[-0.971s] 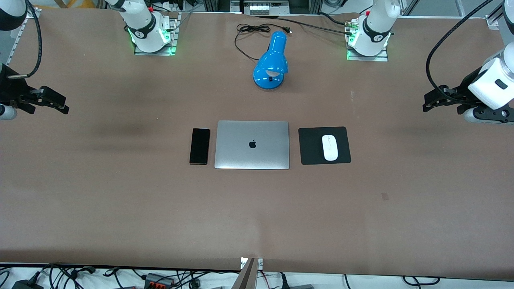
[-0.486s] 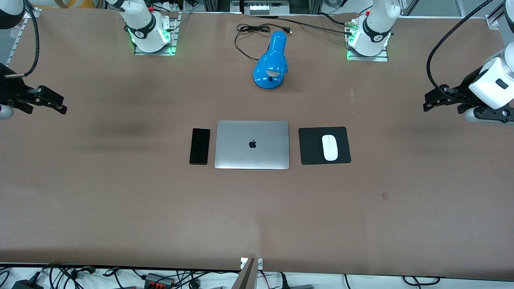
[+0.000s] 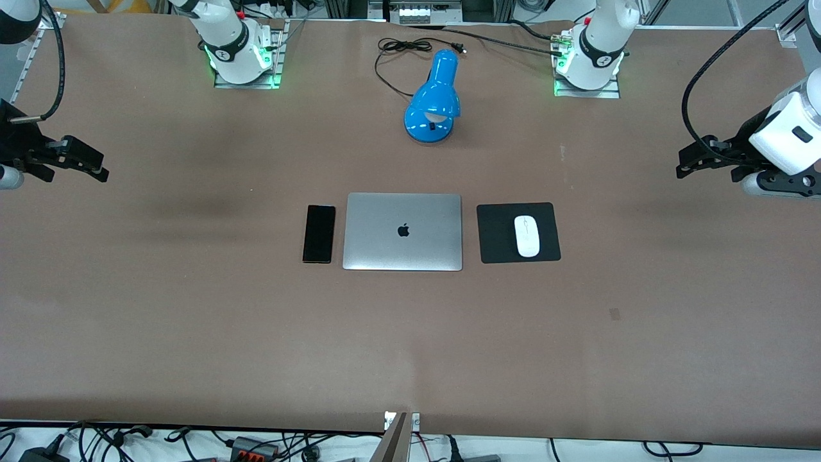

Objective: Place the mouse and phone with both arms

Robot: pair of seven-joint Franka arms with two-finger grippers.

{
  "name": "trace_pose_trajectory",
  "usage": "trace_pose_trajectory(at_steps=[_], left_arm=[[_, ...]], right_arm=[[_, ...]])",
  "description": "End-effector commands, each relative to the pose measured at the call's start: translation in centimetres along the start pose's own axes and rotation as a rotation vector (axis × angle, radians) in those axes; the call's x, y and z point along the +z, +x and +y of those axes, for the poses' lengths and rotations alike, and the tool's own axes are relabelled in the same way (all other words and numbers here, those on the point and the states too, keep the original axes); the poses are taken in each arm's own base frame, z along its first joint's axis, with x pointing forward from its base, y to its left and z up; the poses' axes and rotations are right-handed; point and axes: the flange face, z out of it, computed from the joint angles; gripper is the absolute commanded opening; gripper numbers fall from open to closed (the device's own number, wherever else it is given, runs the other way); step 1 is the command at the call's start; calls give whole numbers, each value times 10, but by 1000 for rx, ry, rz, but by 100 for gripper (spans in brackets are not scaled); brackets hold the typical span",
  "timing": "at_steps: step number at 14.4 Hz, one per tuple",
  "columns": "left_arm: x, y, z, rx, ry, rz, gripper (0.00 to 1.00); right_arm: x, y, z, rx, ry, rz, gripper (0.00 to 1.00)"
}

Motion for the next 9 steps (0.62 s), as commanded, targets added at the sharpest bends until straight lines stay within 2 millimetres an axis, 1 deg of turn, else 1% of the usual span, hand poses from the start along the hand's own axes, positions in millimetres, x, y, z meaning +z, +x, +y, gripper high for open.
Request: trace_pose_trajectory(at_steps=[1, 4, 9], left_arm=[[-6, 4, -2, 13, 17, -7, 100], [-6, 4, -2, 13, 17, -7, 100], [-5, 5, -2, 13, 17, -9, 100]], right_arm=[[-8, -4, 1, -14, -10, 13, 100], [-13, -8, 0, -14, -11, 15, 100], [-12, -8, 0, -11, -11, 13, 100]])
